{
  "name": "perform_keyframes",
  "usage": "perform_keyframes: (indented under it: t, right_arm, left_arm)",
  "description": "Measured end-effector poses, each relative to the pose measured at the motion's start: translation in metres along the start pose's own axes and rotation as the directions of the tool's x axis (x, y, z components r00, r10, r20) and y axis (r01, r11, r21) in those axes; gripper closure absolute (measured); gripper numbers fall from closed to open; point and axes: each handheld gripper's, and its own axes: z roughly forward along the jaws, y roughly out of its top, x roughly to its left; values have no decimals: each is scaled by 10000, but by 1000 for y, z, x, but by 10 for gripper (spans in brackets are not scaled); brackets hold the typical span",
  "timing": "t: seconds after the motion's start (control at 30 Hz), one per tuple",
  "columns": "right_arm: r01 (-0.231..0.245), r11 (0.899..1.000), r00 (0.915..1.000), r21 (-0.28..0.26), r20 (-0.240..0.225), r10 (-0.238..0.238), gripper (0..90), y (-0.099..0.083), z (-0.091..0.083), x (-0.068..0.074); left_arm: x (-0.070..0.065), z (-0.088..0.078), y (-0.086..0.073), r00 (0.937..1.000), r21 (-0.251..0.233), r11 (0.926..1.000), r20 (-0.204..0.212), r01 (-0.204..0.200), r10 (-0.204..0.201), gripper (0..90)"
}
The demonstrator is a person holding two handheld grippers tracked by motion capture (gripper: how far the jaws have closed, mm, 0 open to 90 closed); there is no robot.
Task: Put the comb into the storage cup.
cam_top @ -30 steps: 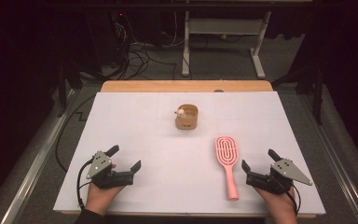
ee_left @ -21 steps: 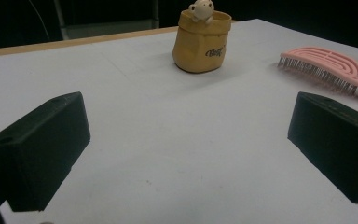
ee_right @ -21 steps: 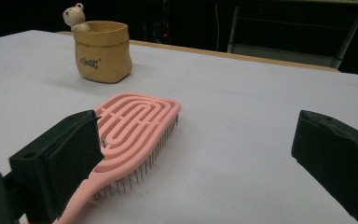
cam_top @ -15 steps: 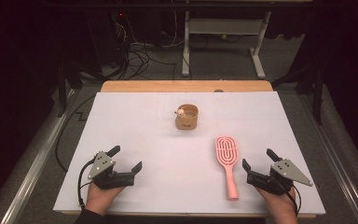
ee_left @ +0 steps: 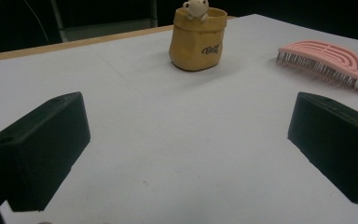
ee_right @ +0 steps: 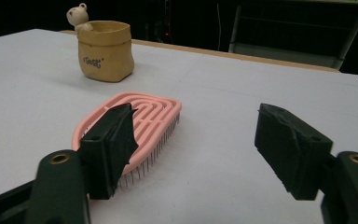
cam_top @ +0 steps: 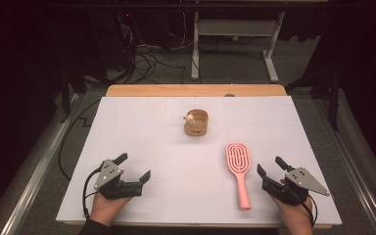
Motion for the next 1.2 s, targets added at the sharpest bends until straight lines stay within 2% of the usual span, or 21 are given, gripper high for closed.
perform_keyframes:
  t: [0.07,0.1,0.13,0.17,0.27,0.47,0.5,0.63,0.87,0.9,1.0,1.07,1.2]
  right_arm:
    - [9,10000,10000,35,-34,-8,374,0,0,0]
    - [14,9999,9999,128,-99,-13,421,1,0,0]
    - [14,9999,9999,128,-99,-13,421,1,0,0]
    - [19,9998,9999,177,-165,-16,475,1,0,1]
    - [133,9996,9996,245,-233,-128,552,2,-1,2]
    - [194,9993,9991,328,-380,-182,660,3,-1,3]
    - [178,9992,9990,345,-415,-164,711,3,-1,3]
    - [307,9989,9986,355,-436,-292,768,4,-1,3]
    - [399,9980,9959,491,-831,-357,856,5,0,4]
    - [557,9970,9942,534,-952,-504,882,7,0,6]
    - [545,9968,9925,580,-1124,-477,900,9,0,8]
    - [621,9945,9856,839,-1624,-478,900,12,1,12]
    - [773,9902,9721,1163,-2294,-489,900,12,3,20]
  left_arm:
    - [0,0,0,10000,0,10000,1,-10,10,0]
    - [0,0,0,10000,10,10000,-4,4,-4,0]
    - [0,0,0,10000,10,10000,-4,4,-4,0]
    - [0,0,0,10000,-39,10000,-5,1,-1,0]
    - [0,0,0,10000,-72,10000,27,2,-2,0]
    - [0,0,0,10000,-100,10000,74,-2,3,0]
    - [0,0,0,10000,-119,9999,81,-3,4,0]
    - [-1,-1,0,9999,-133,9999,113,-50,51,0]
    - [-1,0,0,9999,-165,9998,109,-96,97,0]
    - [-1,0,0,9999,-174,9998,97,-109,110,0]
    - [-1,0,0,9999,-170,9998,111,-97,99,0]
    - [-1,0,0,9999,-176,9998,118,-92,94,0]
    - [-1,0,0,9999,-192,9998,131,-83,85,0]
